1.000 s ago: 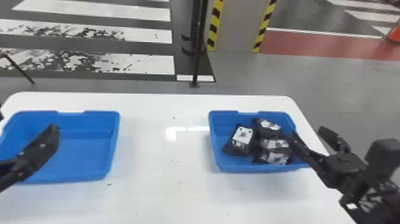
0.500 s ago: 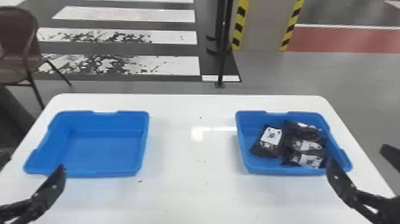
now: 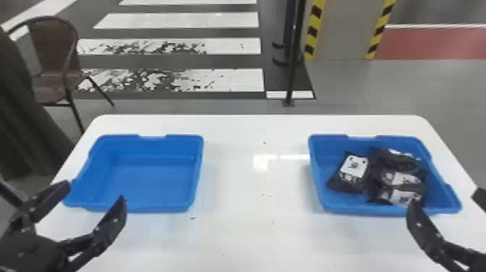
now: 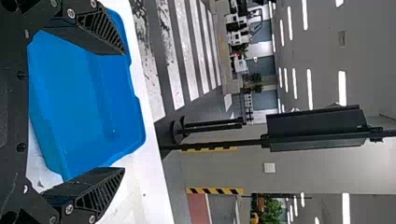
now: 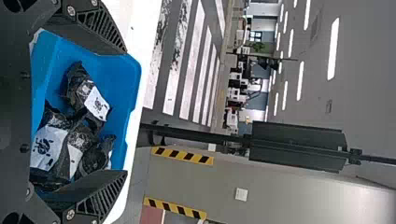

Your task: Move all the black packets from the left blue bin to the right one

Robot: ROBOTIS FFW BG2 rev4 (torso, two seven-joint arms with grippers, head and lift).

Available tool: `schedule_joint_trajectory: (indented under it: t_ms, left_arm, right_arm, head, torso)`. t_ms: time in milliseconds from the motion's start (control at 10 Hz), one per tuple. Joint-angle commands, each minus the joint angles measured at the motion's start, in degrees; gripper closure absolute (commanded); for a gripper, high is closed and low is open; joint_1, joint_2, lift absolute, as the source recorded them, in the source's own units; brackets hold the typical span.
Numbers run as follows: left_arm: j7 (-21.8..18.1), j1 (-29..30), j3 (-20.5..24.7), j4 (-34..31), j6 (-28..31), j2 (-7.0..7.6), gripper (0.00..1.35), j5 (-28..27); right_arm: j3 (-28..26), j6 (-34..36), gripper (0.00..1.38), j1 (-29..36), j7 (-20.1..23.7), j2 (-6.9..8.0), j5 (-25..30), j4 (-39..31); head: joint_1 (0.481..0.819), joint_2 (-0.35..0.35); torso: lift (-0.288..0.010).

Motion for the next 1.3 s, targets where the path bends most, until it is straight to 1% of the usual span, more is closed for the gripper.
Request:
schedule_joint_trajectory:
  t_ms: [0, 300, 1200]
  left_arm:
    - [-0.07, -0.80, -0.89, 0.51, 0.22, -0.01, 0.16, 0.37]
    - [0.02, -1.36, -1.58, 0.79, 1.20, 0.25, 0.16, 0.82]
    - [-0.07, -1.64, -2.15, 0.93, 1.34, 0.25, 0.16, 1.17]
  right_arm:
    - [0.45, -0.38, 0.12, -0.61, -0.03, 0.14, -0.81, 0.83]
    - [1.13, -0.38, 0.12, -0.89, 0.05, 0.14, -1.84, 1.53]
    - [1.36, -0.38, 0.12, -1.03, 0.05, 0.14, -3.21, 1.95]
  head:
    - [0.695, 0.011]
    - [0.695, 0.001]
    - [0.695, -0.002]
  torso:
    - [-0.140]
    - [-0.140]
    - [-0.140]
